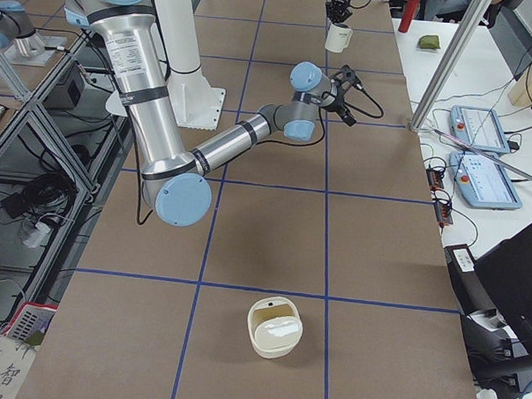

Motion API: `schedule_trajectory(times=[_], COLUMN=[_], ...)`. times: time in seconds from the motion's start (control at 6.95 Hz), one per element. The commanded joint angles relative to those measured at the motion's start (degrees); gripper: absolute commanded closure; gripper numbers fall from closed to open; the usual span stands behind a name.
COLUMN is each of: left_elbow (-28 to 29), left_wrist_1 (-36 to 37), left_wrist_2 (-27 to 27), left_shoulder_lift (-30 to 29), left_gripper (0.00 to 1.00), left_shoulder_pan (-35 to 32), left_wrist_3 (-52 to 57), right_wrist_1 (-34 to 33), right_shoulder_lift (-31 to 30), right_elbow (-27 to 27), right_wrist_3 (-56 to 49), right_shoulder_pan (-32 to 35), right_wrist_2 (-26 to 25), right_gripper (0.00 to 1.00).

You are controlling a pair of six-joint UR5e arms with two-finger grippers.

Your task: Left arm hands cup to right arm to dump lemon

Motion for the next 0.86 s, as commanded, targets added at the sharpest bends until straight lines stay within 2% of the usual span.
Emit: schedule_trajectory(times=[0.0, 0.14, 0.29, 0.58, 0.72], left_elbow=[5.1, 8.9, 11.7, 17.8, 18.1], left_wrist_1=[-5.1, -7.2, -7.7, -8.2, -9.7], left_wrist_2=[-1.7, -1.8, -1.8, -1.8, -1.8], left_shoulder_lift=[-3.3, -6.3, -8.7, -14.5, -15.0], left_gripper=[1.00, 1.00, 1.00, 1.00, 1.00], left_shoulder_pan=[2.8, 3.2, 4.3, 7.2, 8.2], left_wrist_3=[-7.3, -9.3, -9.7, -12.2, -14.4], right_wrist_1=[3.1, 2.7, 2.4, 2.3, 1.2], right_shoulder_lift=[0.0, 0.3, 1.4, 2.7, 3.9], right_elbow=[2.6, 2.2, 1.8, 1.7, 1.3], right_wrist_3=[-0.3, -2.0, -2.8, -2.8, -2.8], right_shoulder_pan=[-14.2, -20.7, -22.8, -23.5, -24.0], right_wrist_2=[-17.8, -26.2, -28.8, -29.2, -30.4], right_gripper=[0.01, 0.01, 0.01, 0.01, 0.01])
